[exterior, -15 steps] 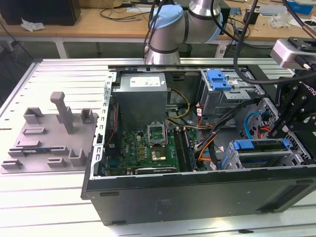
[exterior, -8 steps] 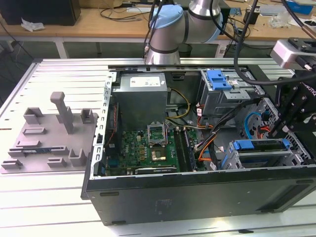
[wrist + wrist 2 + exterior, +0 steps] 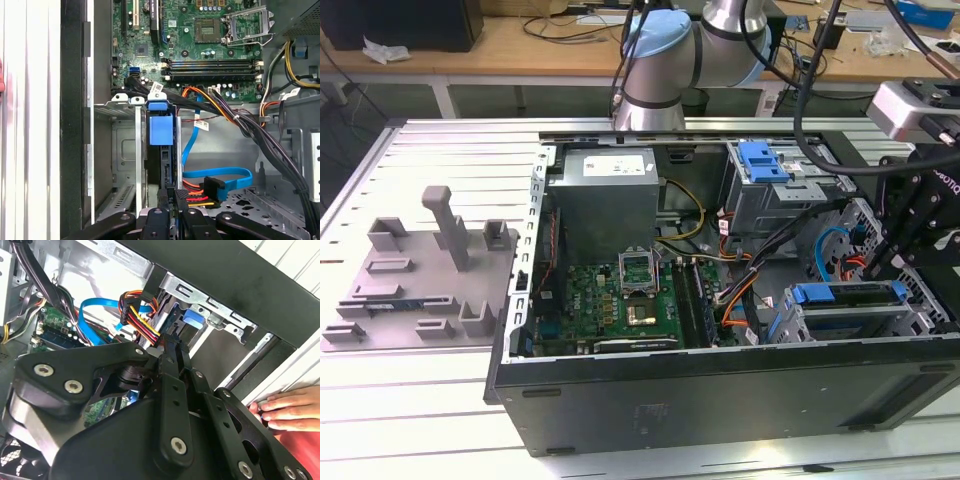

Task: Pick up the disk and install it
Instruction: 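Insert the first disk wire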

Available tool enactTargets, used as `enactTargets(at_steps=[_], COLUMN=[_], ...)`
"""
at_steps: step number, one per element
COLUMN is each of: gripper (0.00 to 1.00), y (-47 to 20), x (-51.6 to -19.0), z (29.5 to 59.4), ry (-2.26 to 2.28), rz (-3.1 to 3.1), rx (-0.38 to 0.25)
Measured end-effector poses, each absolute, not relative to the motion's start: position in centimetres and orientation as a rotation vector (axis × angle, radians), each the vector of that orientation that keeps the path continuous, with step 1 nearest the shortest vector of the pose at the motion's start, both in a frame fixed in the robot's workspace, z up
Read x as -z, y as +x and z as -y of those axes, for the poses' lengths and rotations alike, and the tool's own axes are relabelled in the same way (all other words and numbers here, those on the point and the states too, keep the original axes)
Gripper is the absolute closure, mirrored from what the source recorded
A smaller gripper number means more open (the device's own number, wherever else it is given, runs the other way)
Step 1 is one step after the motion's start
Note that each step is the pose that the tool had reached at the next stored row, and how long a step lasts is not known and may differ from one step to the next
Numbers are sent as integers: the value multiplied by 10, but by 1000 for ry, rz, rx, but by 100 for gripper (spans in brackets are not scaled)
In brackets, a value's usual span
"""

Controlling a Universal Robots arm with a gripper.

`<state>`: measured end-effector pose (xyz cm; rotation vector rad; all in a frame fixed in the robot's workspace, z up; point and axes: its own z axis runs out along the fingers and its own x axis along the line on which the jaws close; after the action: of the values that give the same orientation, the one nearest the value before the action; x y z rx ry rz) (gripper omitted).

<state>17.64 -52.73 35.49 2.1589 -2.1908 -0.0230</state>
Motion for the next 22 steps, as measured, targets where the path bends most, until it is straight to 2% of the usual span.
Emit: enactTargets(at_steps=[22], gripper=[83], y=[178], x=[-353], z=[527], ry=[2161], rz=[2189], rx=[23])
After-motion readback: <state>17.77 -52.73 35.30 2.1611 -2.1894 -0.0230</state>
